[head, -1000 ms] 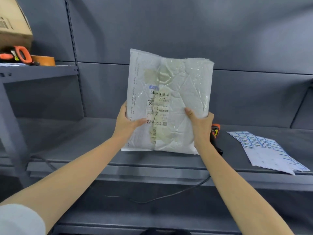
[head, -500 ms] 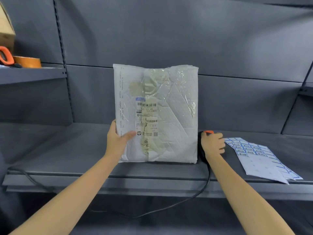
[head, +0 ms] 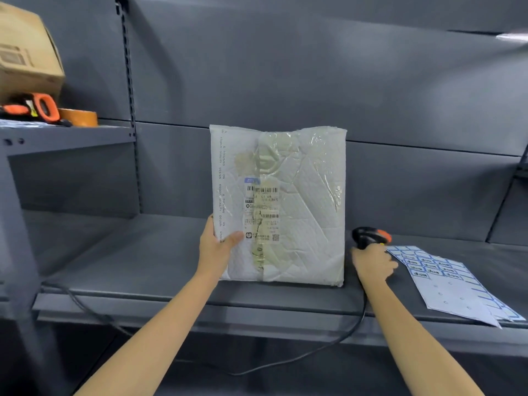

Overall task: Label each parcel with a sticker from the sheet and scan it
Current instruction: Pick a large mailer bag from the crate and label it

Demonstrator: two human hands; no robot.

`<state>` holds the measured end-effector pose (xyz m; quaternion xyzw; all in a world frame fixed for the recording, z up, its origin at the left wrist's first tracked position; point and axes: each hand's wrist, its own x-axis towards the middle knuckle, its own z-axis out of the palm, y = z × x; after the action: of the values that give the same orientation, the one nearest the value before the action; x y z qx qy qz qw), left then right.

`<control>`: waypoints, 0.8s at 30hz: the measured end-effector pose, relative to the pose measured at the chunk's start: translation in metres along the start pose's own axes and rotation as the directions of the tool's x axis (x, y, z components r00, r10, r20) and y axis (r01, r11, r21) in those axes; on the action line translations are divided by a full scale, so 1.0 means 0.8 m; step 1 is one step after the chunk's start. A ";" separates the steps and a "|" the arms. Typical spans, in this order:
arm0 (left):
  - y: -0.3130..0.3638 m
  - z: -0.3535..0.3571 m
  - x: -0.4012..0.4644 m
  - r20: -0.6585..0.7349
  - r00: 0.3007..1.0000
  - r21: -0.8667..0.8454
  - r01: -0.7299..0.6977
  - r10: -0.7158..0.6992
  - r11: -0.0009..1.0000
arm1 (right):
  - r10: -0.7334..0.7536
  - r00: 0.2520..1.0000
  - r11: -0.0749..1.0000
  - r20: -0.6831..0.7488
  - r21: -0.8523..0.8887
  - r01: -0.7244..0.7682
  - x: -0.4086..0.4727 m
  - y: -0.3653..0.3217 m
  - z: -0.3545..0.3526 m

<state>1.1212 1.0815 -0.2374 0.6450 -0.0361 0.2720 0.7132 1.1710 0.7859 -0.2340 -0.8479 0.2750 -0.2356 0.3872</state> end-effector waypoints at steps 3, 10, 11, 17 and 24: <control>0.003 -0.001 -0.001 0.007 1.000 0.014 0.001 -0.001 1.000 | 0.125 0.990 0.825 -0.064 0.561 -0.068 -0.017 -0.011 -0.031; 0.007 0.002 -0.002 -0.002 1.000 0.046 -0.002 0.003 0.999 | -0.344 0.929 0.554 0.135 0.828 0.085 -0.152 -0.037 -0.045; 0.007 0.002 -0.002 -0.002 1.000 0.043 -0.005 0.005 0.999 | -0.420 0.890 0.543 0.177 0.835 0.090 -0.174 -0.038 -0.040; 0.003 0.003 0.001 -0.010 1.000 0.051 -0.006 0.006 0.999 | -0.586 0.746 0.515 0.317 0.856 0.040 -0.250 -0.049 -0.019; -0.002 0.001 0.004 -0.011 1.000 0.076 0.002 -0.001 0.997 | -0.593 0.755 0.480 0.280 0.876 0.052 -0.252 -0.057 -0.016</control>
<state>1.1247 1.0818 -0.2375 0.6701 -0.0212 0.2763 0.6886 1.0272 0.9350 -0.2281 -0.6280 -0.1682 -0.1528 0.7443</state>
